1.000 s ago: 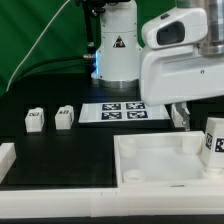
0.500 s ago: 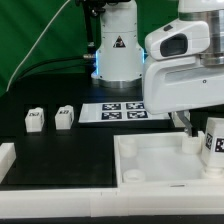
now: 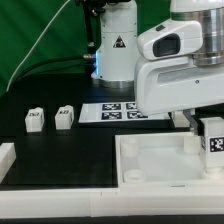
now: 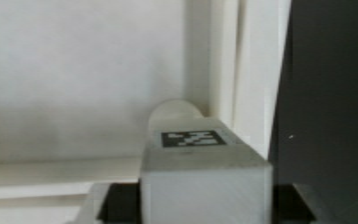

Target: Assemble one leg

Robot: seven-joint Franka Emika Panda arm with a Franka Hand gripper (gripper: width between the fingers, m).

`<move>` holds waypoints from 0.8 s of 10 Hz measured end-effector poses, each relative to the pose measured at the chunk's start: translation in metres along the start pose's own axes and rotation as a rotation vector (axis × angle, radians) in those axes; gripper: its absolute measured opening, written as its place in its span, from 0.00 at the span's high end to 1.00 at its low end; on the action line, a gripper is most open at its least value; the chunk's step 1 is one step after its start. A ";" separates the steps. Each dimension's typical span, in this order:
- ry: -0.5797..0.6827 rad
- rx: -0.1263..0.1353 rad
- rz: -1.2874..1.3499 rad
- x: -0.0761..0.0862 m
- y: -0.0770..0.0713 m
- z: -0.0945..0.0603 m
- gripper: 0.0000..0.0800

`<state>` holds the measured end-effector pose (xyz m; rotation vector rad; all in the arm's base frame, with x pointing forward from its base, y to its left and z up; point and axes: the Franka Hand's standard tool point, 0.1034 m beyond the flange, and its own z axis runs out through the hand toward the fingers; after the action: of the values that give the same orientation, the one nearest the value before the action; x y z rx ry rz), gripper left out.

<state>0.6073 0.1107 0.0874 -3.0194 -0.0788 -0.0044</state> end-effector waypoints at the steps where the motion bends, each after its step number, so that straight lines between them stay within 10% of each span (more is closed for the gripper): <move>1: 0.000 0.001 0.016 0.000 0.001 0.000 0.63; 8: -0.005 0.024 0.461 -0.001 -0.003 0.001 0.63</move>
Offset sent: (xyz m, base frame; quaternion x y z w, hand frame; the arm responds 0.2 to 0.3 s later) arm 0.0000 0.0000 0.0000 0.0000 0.0000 0.0000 1.0000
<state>0.6065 0.1133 0.0868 -2.9363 0.6089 0.0456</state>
